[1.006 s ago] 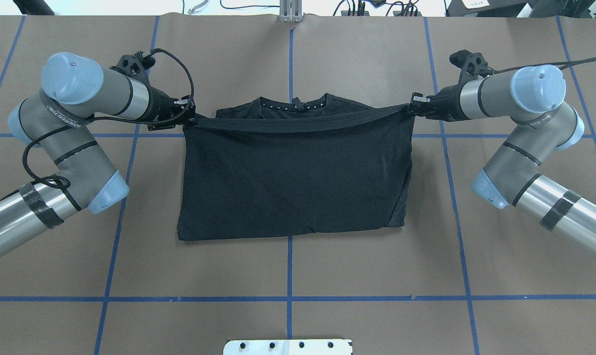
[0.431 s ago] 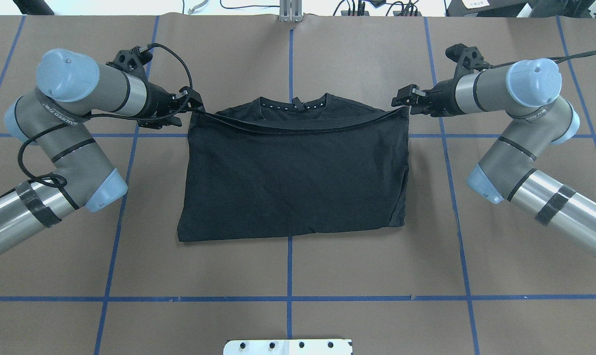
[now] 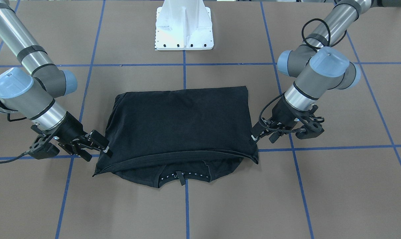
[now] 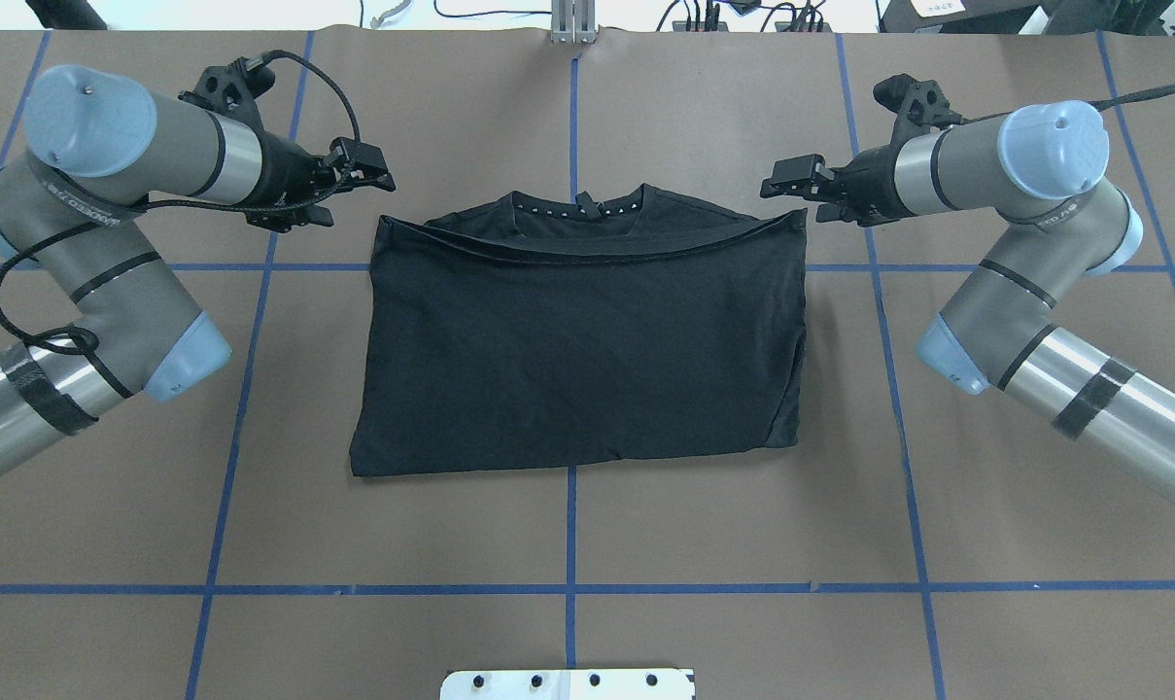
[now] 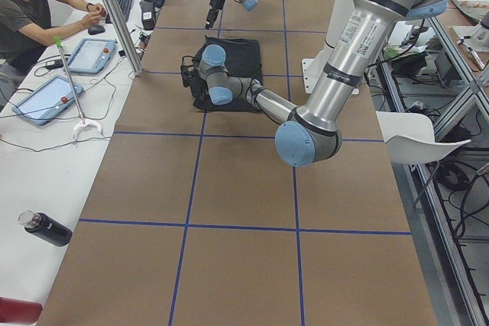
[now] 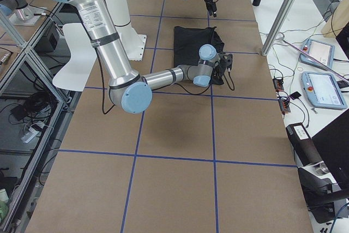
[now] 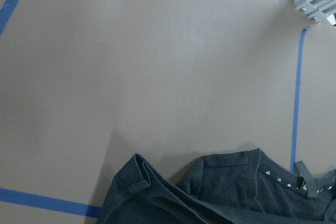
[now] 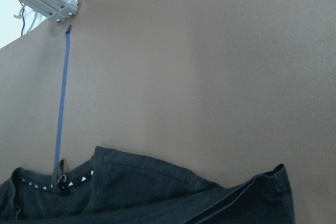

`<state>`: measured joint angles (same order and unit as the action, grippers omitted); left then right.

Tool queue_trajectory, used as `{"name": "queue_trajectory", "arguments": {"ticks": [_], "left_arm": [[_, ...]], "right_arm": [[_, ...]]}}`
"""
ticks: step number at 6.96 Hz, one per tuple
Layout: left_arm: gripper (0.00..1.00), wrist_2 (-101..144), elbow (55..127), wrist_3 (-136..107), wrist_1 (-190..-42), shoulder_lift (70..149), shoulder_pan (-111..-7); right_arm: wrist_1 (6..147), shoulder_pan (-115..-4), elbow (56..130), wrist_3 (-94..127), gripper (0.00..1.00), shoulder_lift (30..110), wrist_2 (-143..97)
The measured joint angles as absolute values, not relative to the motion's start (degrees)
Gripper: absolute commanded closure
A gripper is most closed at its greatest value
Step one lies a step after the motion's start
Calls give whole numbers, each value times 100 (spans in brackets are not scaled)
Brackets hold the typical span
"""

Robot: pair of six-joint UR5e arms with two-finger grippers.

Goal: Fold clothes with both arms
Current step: 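Open both grippers and lift them away from the folded shirt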

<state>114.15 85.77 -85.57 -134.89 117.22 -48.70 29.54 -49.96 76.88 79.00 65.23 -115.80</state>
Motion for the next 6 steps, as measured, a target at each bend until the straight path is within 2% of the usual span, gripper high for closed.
{"name": "queue_trajectory", "arguments": {"ticks": [6], "left_arm": [[0, 11492, 9319, -8537, -13459, 11138, -4976]], "right_arm": [[2968, -4995, 8165, 7917, 0, 6972, -11763]]}}
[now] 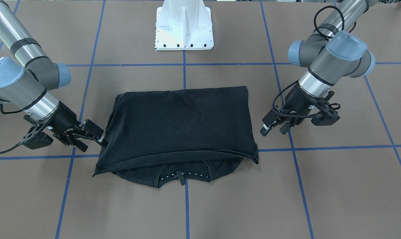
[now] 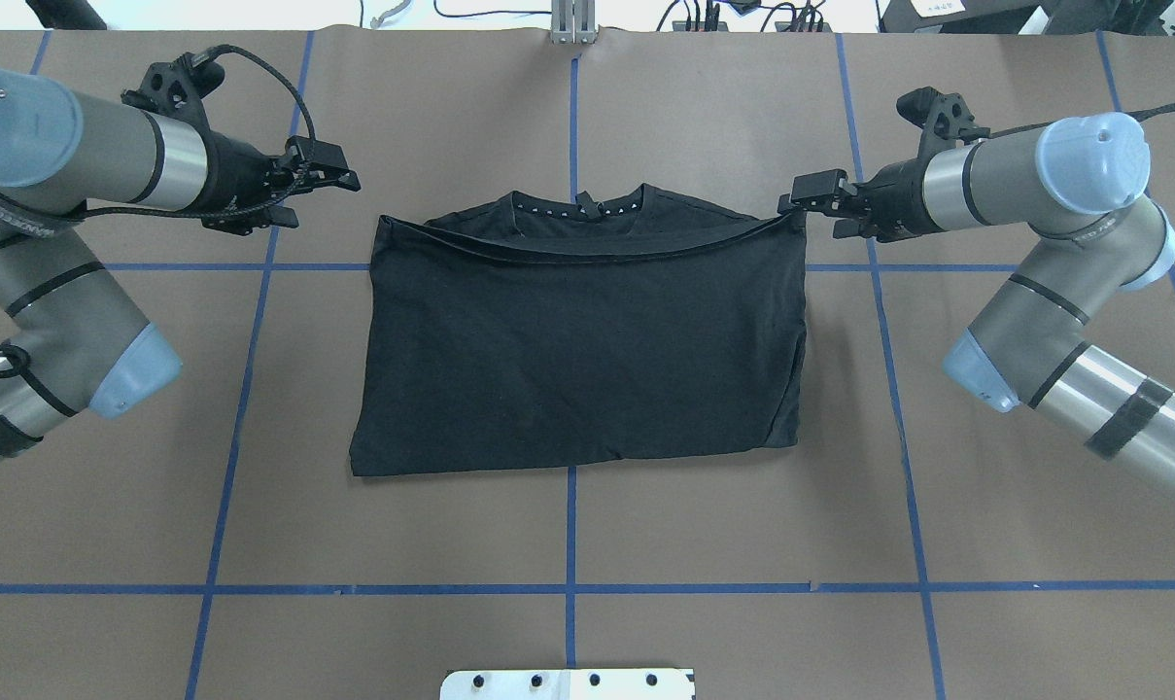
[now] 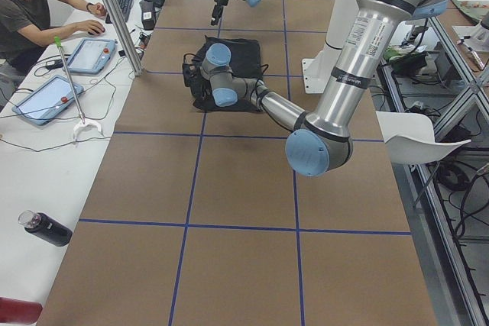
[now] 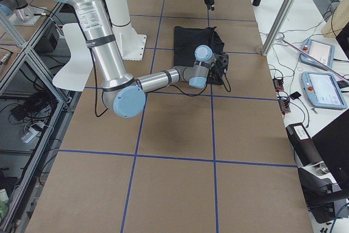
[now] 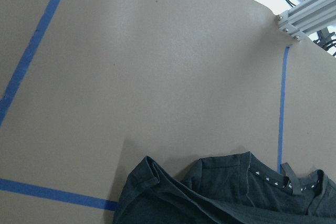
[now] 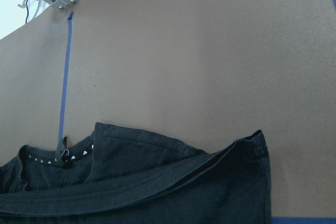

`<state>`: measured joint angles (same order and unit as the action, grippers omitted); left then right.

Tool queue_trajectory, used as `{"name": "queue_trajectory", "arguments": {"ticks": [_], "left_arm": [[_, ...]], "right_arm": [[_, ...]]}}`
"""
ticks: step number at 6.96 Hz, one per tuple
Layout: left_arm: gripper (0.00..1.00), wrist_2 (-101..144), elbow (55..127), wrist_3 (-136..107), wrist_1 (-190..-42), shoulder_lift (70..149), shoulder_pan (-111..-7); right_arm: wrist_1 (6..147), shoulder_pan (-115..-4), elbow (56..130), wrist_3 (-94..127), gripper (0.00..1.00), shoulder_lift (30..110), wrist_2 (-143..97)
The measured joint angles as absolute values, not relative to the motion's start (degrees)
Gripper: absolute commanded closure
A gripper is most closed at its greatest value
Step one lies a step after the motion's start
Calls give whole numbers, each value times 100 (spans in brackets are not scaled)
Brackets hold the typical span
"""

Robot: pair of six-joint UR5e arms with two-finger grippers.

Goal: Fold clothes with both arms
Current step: 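Open both grippers and lift them away from the folded shirt, then move the right gripper down to the folded shirt's near side corner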

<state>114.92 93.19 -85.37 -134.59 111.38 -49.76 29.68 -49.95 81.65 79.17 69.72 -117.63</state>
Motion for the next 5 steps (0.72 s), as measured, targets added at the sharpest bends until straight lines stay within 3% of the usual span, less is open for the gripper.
{"name": "queue_trajectory", "arguments": {"ticks": [5], "left_arm": [[0, 11851, 10068, -8534, -13415, 10566, -5061]], "right_arm": [[3661, -4291, 9558, 8086, 0, 7914, -12036]]}}
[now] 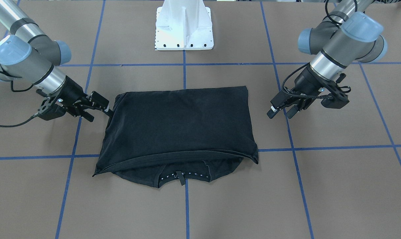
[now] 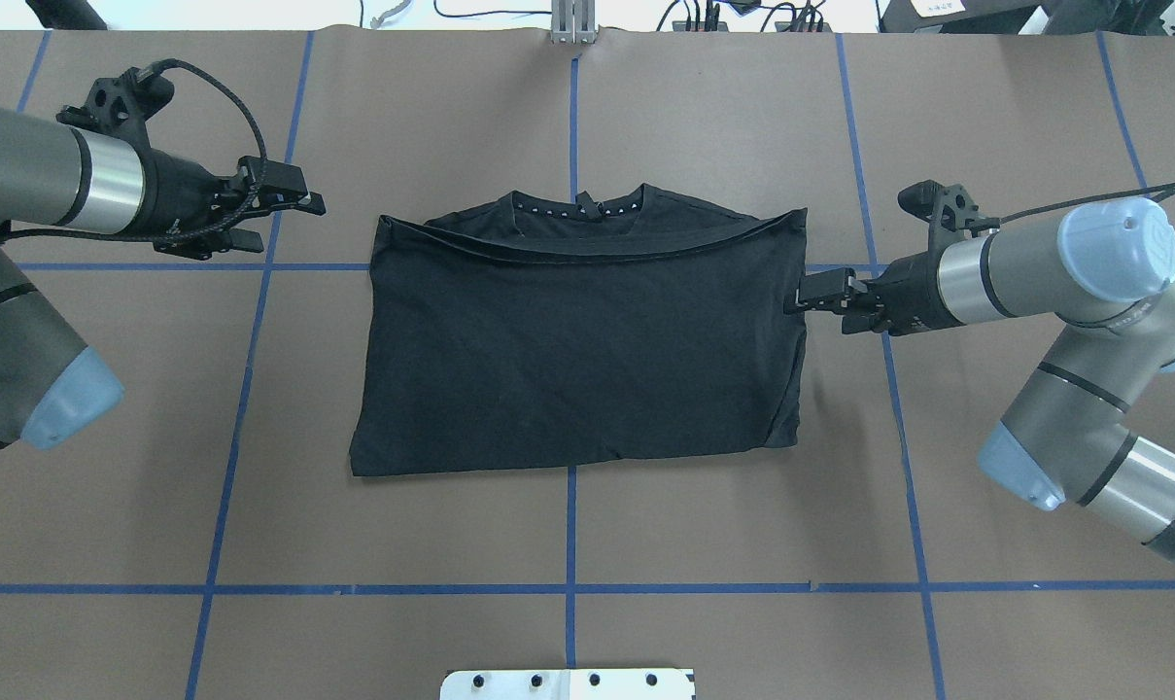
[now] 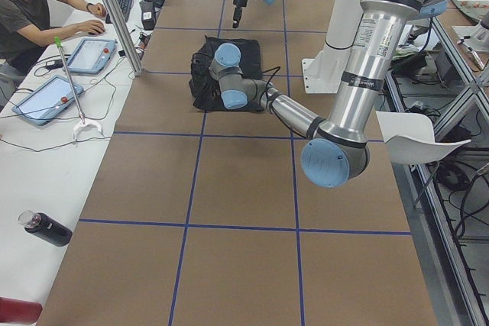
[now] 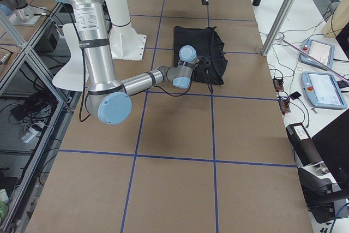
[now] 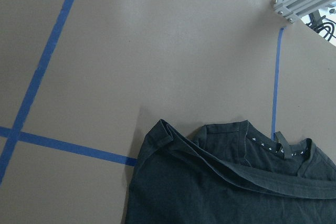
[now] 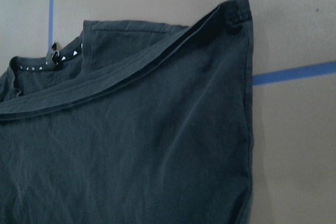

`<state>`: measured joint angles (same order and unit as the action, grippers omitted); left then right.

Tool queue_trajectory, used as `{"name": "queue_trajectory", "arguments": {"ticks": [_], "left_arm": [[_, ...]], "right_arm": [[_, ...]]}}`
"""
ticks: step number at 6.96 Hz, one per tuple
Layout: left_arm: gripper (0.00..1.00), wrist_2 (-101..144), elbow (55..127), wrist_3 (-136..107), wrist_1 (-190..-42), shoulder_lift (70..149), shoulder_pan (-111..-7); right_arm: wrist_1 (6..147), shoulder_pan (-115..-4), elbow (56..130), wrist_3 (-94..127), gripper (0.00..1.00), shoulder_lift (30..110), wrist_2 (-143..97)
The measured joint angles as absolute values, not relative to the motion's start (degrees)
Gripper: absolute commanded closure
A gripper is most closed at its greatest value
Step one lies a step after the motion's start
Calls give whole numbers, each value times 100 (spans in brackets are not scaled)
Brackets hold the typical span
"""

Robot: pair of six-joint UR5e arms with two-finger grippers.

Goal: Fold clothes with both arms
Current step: 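Move the right gripper down to the folded shirt's near side corner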

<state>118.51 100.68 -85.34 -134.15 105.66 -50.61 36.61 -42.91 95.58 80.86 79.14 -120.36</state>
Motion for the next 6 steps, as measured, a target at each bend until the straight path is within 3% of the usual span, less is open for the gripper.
{"name": "queue_trajectory", "arguments": {"ticks": [4, 6], "left_arm": [[0, 11856, 10474, -8536, -13217, 10384, -5052], [0, 11850, 10501, -8542, -13211, 10377, -5053]], "right_arm": [[4268, -3651, 9909, 8343, 1, 8146, -12105], [4366, -3553, 9857, 8357, 12, 8184, -12111]]}}
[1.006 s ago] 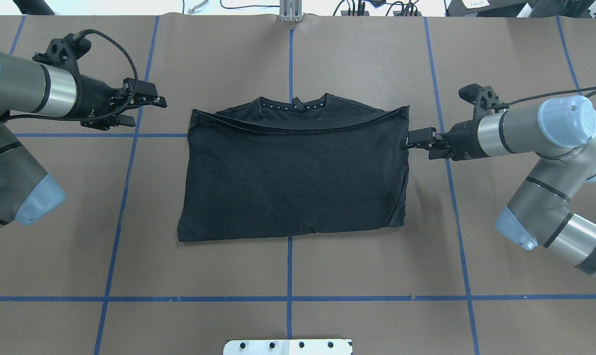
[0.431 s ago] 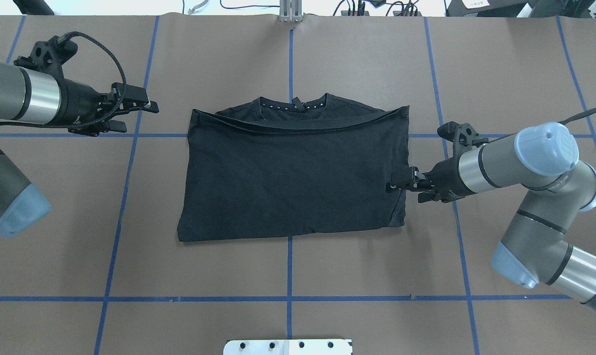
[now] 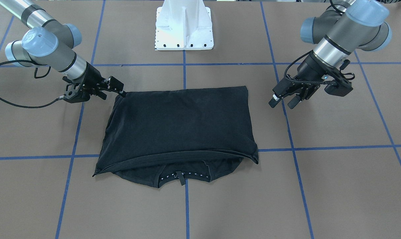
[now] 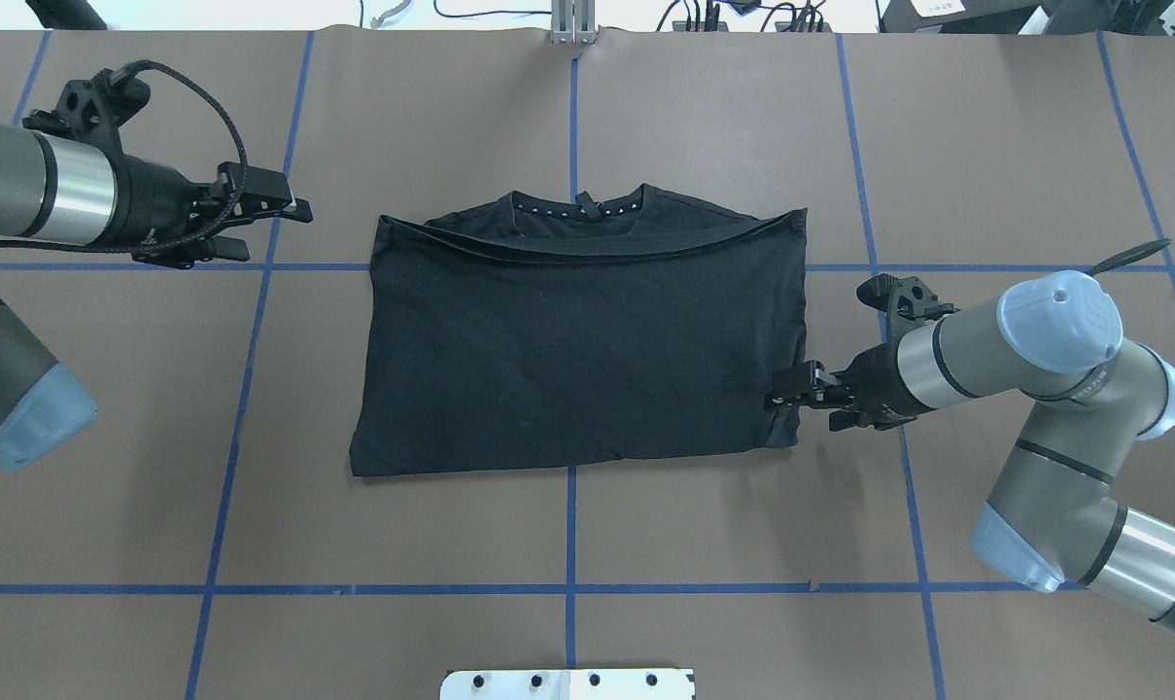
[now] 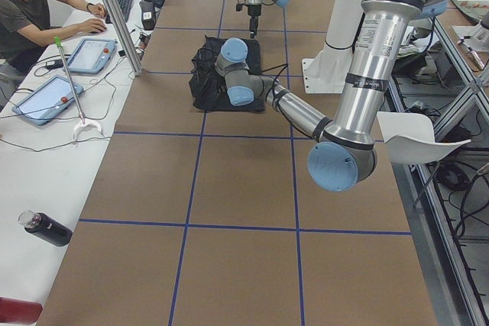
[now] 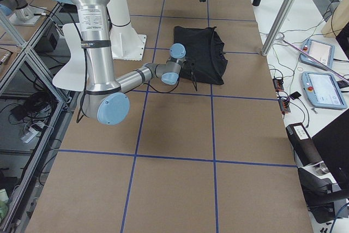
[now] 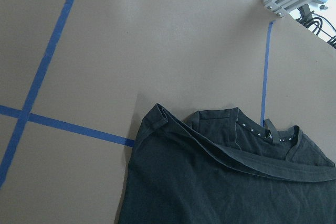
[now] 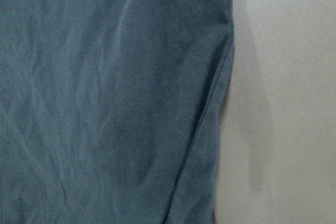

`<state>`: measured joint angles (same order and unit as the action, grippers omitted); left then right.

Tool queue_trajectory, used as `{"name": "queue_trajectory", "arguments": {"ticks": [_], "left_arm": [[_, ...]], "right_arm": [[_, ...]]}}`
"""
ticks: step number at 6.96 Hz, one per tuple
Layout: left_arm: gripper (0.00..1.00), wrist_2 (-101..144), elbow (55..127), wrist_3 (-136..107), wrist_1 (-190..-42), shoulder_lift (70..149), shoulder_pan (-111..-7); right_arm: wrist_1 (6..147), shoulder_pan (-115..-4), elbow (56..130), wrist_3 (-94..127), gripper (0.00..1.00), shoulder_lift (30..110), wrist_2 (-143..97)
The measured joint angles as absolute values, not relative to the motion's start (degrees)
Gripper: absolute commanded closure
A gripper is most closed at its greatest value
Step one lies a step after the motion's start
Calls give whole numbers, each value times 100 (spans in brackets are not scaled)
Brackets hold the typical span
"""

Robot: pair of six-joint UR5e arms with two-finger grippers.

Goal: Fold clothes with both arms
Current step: 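Move the right gripper down to the folded shirt's near side corner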

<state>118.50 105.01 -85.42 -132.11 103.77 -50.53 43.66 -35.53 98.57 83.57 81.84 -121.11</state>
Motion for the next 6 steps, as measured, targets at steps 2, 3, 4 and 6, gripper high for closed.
{"name": "queue_trajectory", "arguments": {"ticks": [2, 3, 4, 6], "left_arm": [[0, 11846, 10508, -8541, -13210, 10367, -5054], [0, 11842, 10506, -8537, -13212, 10358, -5054], [0, 11840, 10504, -8537, -13216, 10351, -5054], [0, 11843, 10503, -8540, -13219, 10318, -5054]], "right_arm": [[4437, -3482, 9850, 8358, 13, 8182, -12111], [4446, -3420, 9847, 8358, 14, 8180, -12109], [4452, -3361, 9840, 8358, 20, 8179, -12105], [4615, -3276, 9845, 8359, 61, 8128, -12109]]}}
